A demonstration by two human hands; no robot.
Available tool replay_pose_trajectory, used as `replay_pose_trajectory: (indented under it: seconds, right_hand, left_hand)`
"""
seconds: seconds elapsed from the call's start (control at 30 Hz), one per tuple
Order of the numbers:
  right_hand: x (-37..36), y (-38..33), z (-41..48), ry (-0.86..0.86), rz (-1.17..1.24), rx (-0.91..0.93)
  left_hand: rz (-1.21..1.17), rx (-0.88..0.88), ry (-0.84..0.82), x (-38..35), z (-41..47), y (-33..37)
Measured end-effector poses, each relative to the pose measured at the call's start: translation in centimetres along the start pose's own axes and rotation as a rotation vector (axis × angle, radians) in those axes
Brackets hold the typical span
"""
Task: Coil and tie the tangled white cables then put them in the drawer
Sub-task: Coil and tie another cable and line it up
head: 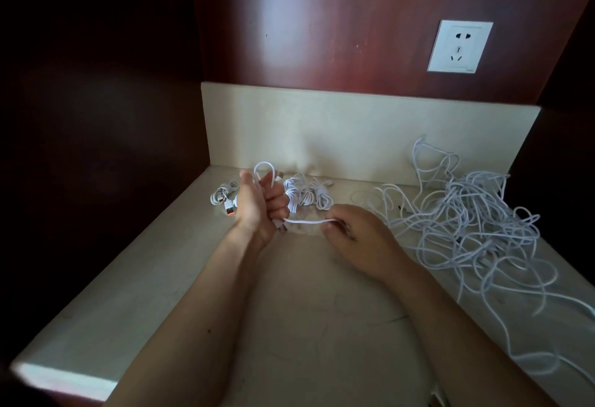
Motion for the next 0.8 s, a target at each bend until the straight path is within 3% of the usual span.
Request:
replay_pose_trajectory:
  seconds: [0.13, 0.33, 0.6, 0.8]
  right_hand:
    - [0.5, -0.2, -0.1, 0.096, 0.153, 0.005]
    - [0.9, 0.0, -0.2, 0.127, 0.089, 0.030]
    - [2.0, -1.0, -0.1, 0.252, -0.023, 0.058]
    - [1.7, 0.0, 0.5, 0.276, -0.076, 0.147]
  left_hand:
    - [0.082, 0.173, -0.055, -0.6, -0.2, -0.7]
    - [0.237, 0.155, 0.020, -0.9, 0.2, -1.4]
    - [0.850, 0.130, 0.110, -1.8, -0.3, -3.9]
    - [0.919, 0.484, -0.121, -2.7, -1.6, -4.9]
Point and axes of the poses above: each hand's wrist, its own z-axis towards the middle knuckle, its own x-axis out of the back of the hand, y = z × x, the point moved 4 cm from there along z, towards the middle knuckle, and after that the axes turned 15 degrees about x, right-handed, at the moved point
